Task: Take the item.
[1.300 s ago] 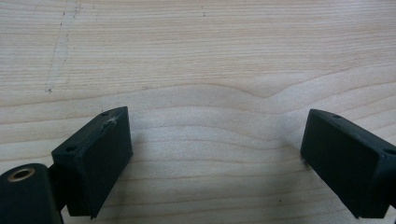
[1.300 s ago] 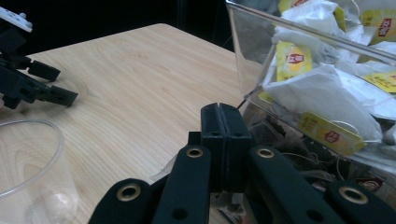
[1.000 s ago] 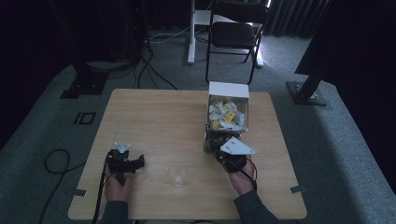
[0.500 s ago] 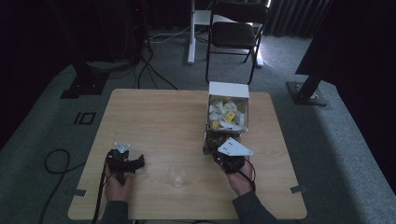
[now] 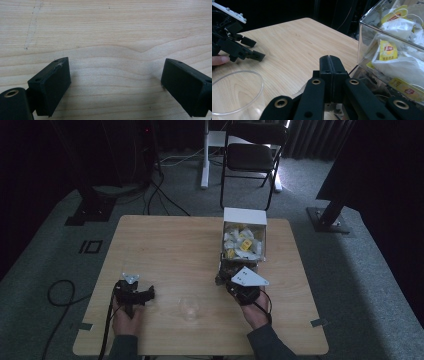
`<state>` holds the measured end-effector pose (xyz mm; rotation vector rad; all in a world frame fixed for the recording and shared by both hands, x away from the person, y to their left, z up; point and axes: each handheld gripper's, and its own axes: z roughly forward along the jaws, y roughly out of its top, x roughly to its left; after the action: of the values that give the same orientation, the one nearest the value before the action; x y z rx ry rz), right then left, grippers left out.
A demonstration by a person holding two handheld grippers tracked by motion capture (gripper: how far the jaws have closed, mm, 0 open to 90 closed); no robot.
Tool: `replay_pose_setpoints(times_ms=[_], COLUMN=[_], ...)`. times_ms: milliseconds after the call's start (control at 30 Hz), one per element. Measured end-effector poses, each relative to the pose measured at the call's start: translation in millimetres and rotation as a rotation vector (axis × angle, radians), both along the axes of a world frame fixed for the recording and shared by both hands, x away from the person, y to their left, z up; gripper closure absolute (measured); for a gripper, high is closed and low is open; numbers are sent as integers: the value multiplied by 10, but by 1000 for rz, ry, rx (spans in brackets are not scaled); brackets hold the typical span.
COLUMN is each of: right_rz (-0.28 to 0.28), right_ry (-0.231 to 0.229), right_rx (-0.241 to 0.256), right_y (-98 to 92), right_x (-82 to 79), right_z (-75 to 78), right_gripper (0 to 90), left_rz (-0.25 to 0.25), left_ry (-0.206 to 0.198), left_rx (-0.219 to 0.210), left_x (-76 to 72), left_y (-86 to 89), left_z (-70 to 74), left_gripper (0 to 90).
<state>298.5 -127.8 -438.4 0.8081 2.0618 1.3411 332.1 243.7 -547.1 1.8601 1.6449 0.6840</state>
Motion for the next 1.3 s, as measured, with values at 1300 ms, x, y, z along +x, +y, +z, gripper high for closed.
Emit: replay_pose_setpoints(times_ms=[1300], right_rz=[67], right_ry=[-9], right_rx=[-3], right_y=[182], right_x=[-134], right_z=[48], right_gripper=[900], left_rz=[0], left_ry=[-1], left_rx=[0], left_x=[0], left_y=[0], left_z=[0], left_gripper=[94])
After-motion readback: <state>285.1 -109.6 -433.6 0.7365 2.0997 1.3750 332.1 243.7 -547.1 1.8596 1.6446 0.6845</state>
